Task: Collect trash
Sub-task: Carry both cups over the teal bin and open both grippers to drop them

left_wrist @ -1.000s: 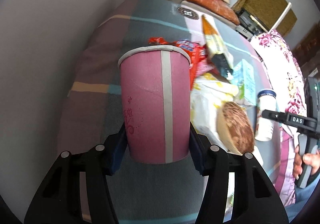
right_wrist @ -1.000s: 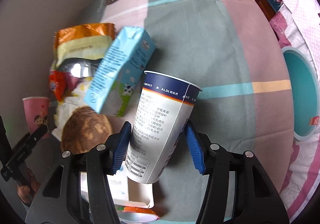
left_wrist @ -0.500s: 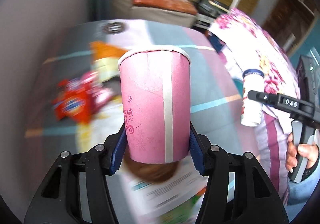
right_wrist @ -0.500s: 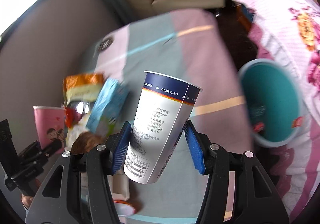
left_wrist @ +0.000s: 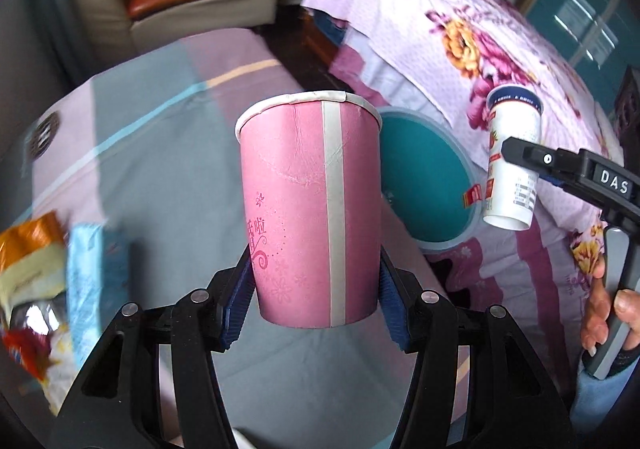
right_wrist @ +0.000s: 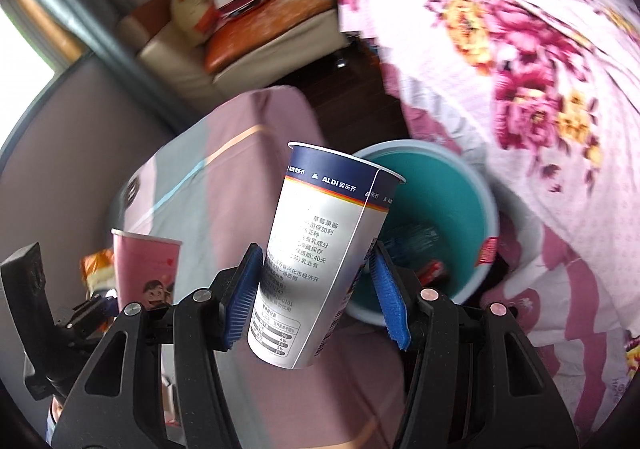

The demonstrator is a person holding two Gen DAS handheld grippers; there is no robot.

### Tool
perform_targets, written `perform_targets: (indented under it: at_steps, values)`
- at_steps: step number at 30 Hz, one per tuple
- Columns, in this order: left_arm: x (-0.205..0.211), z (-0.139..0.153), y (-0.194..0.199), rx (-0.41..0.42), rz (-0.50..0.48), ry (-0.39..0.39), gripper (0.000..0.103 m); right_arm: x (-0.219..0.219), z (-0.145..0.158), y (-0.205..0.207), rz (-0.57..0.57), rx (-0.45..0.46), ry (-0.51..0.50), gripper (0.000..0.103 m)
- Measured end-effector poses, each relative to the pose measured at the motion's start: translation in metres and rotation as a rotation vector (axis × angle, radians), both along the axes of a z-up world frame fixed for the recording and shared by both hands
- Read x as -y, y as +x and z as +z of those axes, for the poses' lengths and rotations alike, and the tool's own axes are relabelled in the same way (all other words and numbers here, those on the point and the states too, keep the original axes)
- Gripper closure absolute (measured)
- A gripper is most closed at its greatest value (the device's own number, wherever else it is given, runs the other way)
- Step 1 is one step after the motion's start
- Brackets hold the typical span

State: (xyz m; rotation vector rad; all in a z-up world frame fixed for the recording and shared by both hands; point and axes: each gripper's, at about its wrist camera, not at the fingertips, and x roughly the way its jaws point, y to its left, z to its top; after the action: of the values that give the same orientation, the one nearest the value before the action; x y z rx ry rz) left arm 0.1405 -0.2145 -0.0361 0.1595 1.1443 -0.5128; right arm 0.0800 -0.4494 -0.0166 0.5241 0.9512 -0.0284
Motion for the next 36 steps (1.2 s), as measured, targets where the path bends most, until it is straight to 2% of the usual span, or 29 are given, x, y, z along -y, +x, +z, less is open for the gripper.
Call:
perform_targets:
  at_steps: [5,13,15,16,17,18,31,34,36]
  values:
    - [0.046,-0.021,0.009,-0.036,-0.077,0.030,0.046,0.033,-0.013,-0.004,-0.061,-0.021,0.003,0.050]
    - [0.094,-0.038,0.023,-0.060,-0.130,0.046,0.044,0.063,-0.032,0.000,-0.109,-0.054,-0.002,0.050]
    - [0.100,-0.040,0.025,-0.064,-0.138,0.045,0.042,0.064,-0.034,0.001,-0.109,-0.059,0.000,0.050]
    - [0.103,-0.042,0.026,-0.070,-0.141,0.043,0.035,0.066,-0.036,0.002,-0.109,-0.063,0.002,0.050]
    - [0.105,-0.043,0.027,-0.076,-0.141,0.041,0.027,0.065,-0.037,0.002,-0.109,-0.066,0.002,0.050]
    - [0.105,-0.044,0.026,-0.076,-0.140,0.041,0.024,0.066,-0.037,0.002,-0.108,-0.068,0.003,0.050]
    - [0.091,-0.052,0.021,-0.100,-0.118,0.038,0.023,0.061,-0.046,0.012,-0.087,-0.106,-0.007,0.050]
    - [0.086,-0.054,0.019,-0.109,-0.109,0.037,0.014,0.059,-0.048,0.015,-0.086,-0.117,-0.012,0.050]
    - [0.083,-0.053,0.018,-0.098,-0.103,0.033,0.013,0.057,-0.049,0.016,-0.086,-0.123,-0.014,0.050]
